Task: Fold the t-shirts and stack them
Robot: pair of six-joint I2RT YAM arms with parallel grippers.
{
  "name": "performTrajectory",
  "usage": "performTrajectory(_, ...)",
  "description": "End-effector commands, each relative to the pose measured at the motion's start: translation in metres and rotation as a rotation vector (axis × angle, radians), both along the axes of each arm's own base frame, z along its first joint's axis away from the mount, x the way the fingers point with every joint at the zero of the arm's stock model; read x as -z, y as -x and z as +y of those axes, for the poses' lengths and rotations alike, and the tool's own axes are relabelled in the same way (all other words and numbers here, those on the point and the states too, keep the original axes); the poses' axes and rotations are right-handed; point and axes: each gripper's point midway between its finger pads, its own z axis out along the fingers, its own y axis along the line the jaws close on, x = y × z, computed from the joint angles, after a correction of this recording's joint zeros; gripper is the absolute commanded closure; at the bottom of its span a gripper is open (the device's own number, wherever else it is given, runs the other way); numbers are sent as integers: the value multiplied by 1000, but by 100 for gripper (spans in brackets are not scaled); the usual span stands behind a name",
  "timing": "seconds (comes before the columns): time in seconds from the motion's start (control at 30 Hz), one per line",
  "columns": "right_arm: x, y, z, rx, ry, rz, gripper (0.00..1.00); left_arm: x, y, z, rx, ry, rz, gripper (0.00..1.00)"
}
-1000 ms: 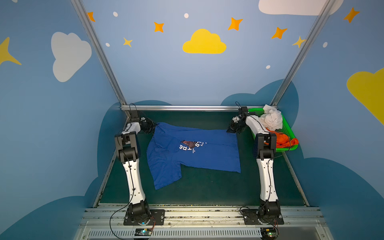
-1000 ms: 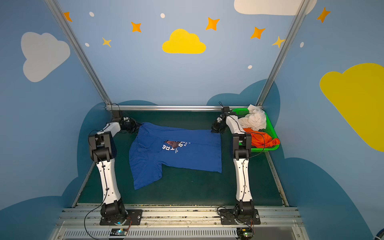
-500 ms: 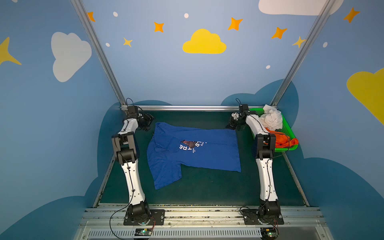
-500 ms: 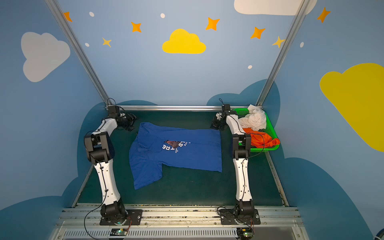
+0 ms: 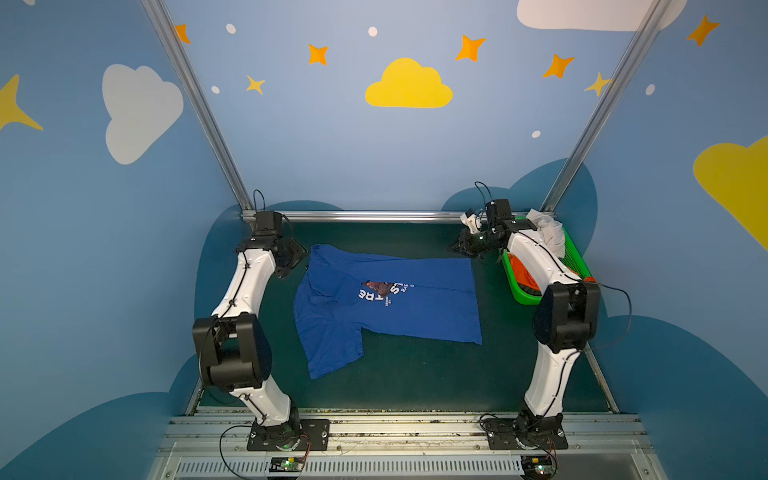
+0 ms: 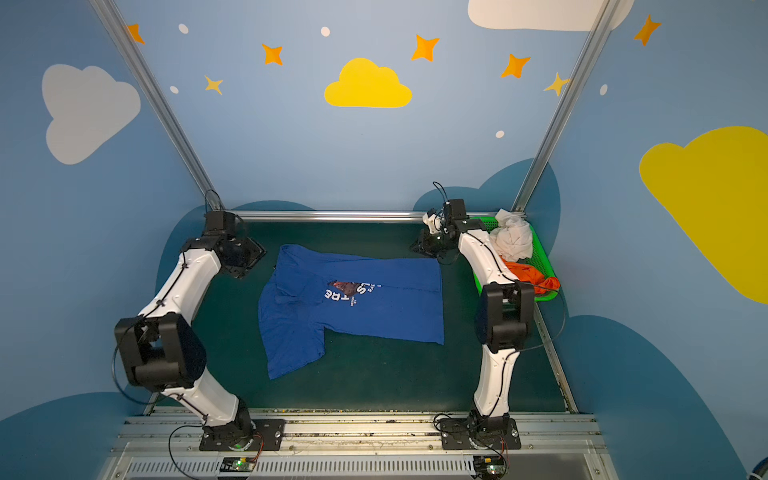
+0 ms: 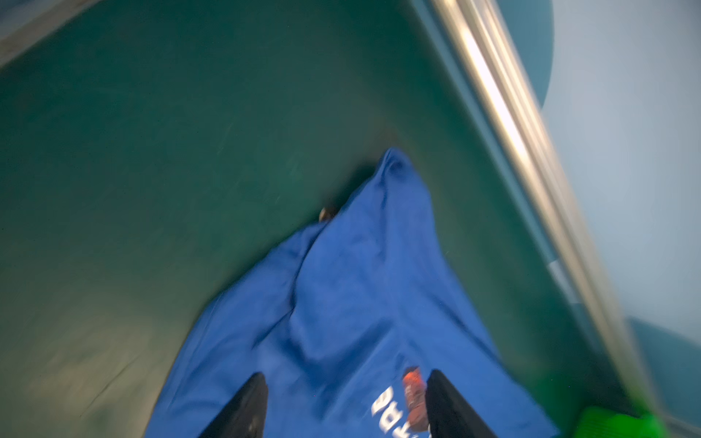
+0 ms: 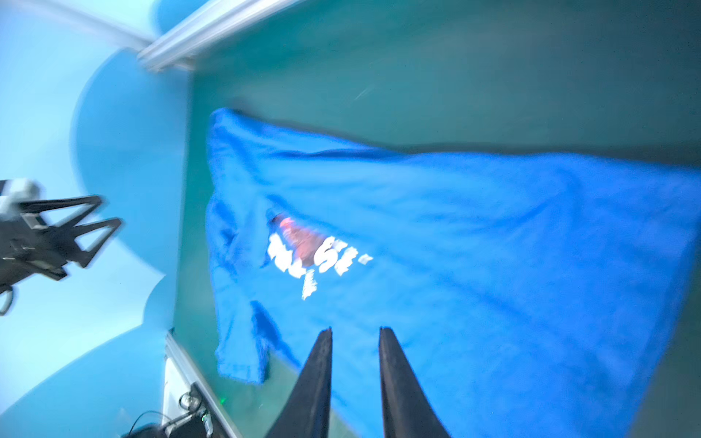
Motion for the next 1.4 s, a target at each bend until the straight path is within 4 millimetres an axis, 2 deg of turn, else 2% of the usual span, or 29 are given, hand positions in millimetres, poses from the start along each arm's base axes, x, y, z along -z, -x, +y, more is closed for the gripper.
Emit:
performTrajectory(0.0,14,26,-3,13,2,1,75,36,83,0,-72,-182,228,35)
performTrajectory(0.13,34,67,-11,42,71,46,75,50,144,-28,-95,-196,204,39)
performTrajectory(0.27,57,99,-20,73,123,91,75,67,197,-33,-136,-216,206,42)
performTrajectory(0.4,71,121,-29,71,154,123,75,86,227,-44,-114,-175,274,44)
performTrajectory(0.47,76,132,-31,61,167,145,75,95,238,-52,-91,-183,314,49)
performTrajectory(0.6,80,143,-35,73,168,153,74,119,260,-61,-79,-206,422,51)
performTrajectory(0.7,74,145,-35,78,163,133,73,134,272,-67,-68,-210,475,52)
performTrajectory(0.9,67,146,-38,80,169,117,73,139,281,-61,-92,-253,487,52)
performTrajectory(1.07,66,148,-38,85,159,120,73,155,286,-59,-128,-228,477,53)
performTrajectory(1.2,66,148,-37,87,157,121,72,160,284,-57,-157,-221,445,55)
performTrajectory(1.37,66,148,-35,81,144,127,73,158,270,-60,-158,-209,386,55)
